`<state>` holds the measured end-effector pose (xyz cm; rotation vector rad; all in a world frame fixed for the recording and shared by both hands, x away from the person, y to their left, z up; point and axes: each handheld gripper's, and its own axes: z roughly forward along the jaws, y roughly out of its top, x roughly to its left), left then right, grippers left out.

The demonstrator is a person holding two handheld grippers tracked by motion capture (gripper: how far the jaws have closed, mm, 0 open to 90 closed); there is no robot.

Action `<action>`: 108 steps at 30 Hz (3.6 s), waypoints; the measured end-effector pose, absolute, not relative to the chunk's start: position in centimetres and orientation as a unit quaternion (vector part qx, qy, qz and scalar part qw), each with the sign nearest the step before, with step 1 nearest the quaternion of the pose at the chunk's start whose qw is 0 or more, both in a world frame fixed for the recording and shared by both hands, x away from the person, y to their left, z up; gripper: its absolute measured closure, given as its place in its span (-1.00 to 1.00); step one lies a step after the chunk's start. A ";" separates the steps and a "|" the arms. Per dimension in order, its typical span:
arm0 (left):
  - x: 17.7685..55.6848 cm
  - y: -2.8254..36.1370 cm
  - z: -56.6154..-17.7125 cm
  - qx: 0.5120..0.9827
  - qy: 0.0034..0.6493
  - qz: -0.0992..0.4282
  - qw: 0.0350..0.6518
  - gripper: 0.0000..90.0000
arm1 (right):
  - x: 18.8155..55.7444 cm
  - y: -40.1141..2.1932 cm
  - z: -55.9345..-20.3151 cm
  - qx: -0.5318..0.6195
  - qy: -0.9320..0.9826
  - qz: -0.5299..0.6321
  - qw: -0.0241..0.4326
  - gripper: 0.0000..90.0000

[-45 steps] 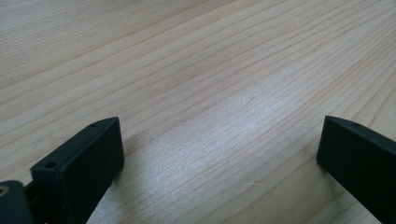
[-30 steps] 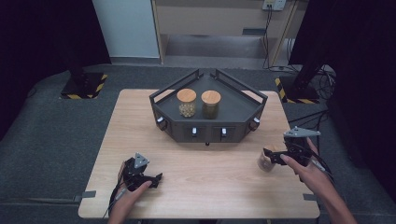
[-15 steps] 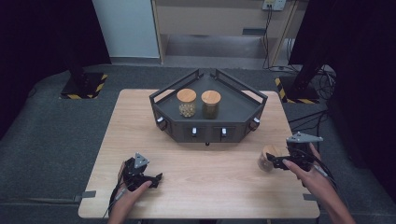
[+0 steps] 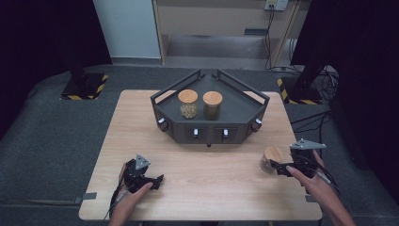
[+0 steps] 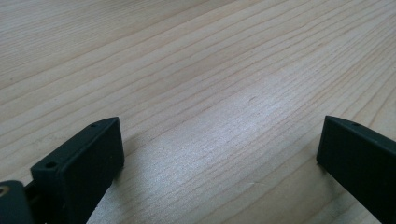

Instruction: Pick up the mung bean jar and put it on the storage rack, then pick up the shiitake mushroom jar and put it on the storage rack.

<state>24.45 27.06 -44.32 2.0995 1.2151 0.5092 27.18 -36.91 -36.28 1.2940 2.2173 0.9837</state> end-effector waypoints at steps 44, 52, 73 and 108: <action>24.3 26.9 -44.3 0.800 0.466 0.196 0.325 -1.00 | 27.1 -37.2 -40.9 0.487 0.787 0.332 0.183 -0.91; 24.3 26.9 -44.3 0.800 0.466 0.196 0.325 -1.00 | 27.8 -36.4 -41.1 0.484 0.790 0.329 0.183 -0.91; 24.3 27.0 -44.3 0.800 0.466 0.196 0.325 -1.00 | 29.6 -34.8 -41.2 0.485 0.791 0.326 0.184 -0.87; 24.3 27.0 -44.3 0.800 0.466 0.196 0.325 -1.00 | 30.2 -33.6 -41.6 0.484 0.792 0.318 0.194 -0.52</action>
